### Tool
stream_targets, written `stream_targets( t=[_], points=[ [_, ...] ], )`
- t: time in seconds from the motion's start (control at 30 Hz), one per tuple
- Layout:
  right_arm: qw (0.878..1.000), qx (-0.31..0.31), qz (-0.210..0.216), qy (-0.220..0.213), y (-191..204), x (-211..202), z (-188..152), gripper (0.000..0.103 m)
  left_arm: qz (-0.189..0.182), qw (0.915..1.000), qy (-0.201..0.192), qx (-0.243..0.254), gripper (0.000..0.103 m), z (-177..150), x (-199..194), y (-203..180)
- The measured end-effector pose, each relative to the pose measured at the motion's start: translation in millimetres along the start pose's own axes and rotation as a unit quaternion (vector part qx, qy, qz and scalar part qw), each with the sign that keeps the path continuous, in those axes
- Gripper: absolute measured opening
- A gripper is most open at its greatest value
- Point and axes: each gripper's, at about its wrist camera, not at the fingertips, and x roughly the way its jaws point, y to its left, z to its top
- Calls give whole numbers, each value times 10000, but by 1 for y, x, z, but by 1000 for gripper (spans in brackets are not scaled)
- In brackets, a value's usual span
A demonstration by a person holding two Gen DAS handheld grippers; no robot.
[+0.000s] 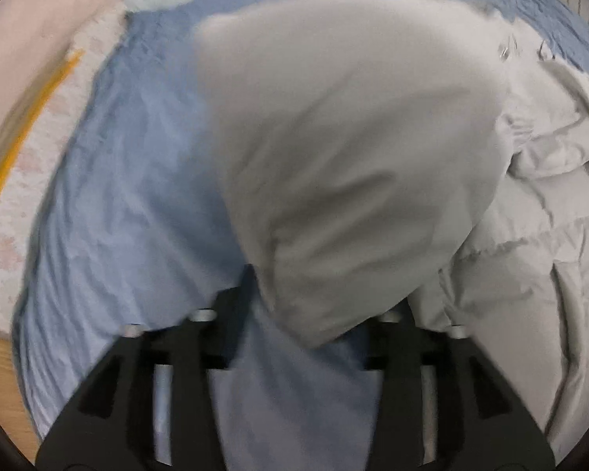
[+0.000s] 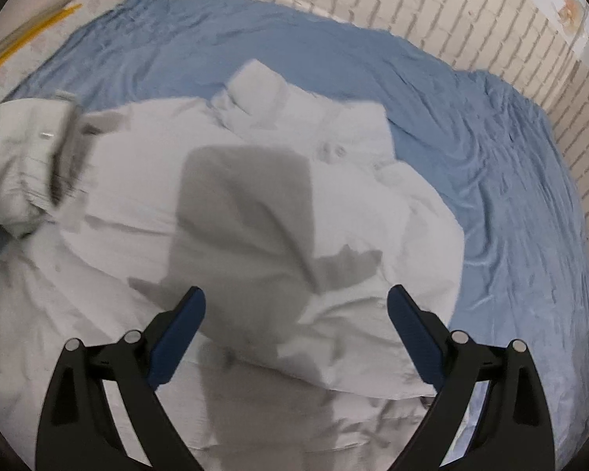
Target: Fold large clothes
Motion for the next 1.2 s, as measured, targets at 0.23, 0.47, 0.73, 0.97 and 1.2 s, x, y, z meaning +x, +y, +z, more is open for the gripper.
stream_targets(
  t=[0.23,0.47,0.73,0.97,1.2],
  points=[
    [9986,-118,454,-261,42,-13,21,94,268,9975,-594,-256,88,-13,-54,34],
    [9948,-272,929,-309,87,-8,44,94,538,9945,-482,-754,92,0,-56,93],
    [9908,-371,1272,-278,130,0,60,94,670,9971,-139,-327,81,47,0,58],
    [9845,-450,1693,-88,158,20,68,73,543,9970,409,-359,60,58,71,56],
    [9767,-433,2100,74,186,37,78,19,393,9958,401,-716,63,71,76,77]
  ],
)
